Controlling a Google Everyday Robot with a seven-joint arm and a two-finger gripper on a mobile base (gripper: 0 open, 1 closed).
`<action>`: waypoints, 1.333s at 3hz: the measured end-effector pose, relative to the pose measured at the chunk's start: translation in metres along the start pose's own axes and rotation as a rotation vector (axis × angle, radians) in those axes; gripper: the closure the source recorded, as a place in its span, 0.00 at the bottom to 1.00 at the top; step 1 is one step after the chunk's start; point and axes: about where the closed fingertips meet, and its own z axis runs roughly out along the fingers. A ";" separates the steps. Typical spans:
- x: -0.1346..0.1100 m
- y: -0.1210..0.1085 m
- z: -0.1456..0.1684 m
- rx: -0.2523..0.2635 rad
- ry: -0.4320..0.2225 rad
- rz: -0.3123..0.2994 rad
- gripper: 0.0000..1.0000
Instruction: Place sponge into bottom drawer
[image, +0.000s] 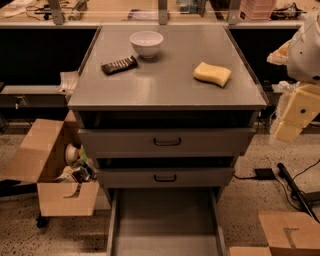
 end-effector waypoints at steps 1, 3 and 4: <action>0.000 0.000 0.000 0.000 0.000 0.000 0.00; 0.007 -0.072 0.033 0.060 -0.100 0.082 0.00; 0.003 -0.118 0.058 0.063 -0.177 0.135 0.00</action>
Offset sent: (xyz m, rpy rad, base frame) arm 0.0753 -0.0321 -0.0160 0.1171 -0.0908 -0.1105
